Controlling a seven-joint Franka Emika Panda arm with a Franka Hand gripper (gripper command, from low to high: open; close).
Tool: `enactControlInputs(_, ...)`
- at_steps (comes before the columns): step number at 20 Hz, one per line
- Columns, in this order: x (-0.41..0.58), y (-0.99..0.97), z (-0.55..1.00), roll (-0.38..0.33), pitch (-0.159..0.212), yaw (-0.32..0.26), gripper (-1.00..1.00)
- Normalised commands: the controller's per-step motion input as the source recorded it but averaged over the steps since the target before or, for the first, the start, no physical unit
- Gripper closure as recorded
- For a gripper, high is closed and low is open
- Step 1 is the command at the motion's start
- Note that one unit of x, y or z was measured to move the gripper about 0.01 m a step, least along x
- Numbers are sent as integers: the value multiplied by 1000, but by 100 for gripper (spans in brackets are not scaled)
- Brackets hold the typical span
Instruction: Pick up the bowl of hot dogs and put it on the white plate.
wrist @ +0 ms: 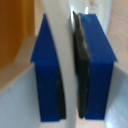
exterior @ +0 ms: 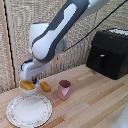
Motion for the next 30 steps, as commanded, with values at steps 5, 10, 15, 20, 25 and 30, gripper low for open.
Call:
enactControlInputs(5,-6,280,-379,-11,-3,92,100)
enactControlInputs(10,73,18,-439,-51,-46,124,100)
enactControlInputs(15,67,-14,-365,-48,-13,120,100)
enactControlInputs(20,4,0,-110,-8,-16,57,-100)
enactControlInputs(25,46,-21,370,0,-8,16,-100)
enactControlInputs(30,125,-155,629,0,32,29,-100)
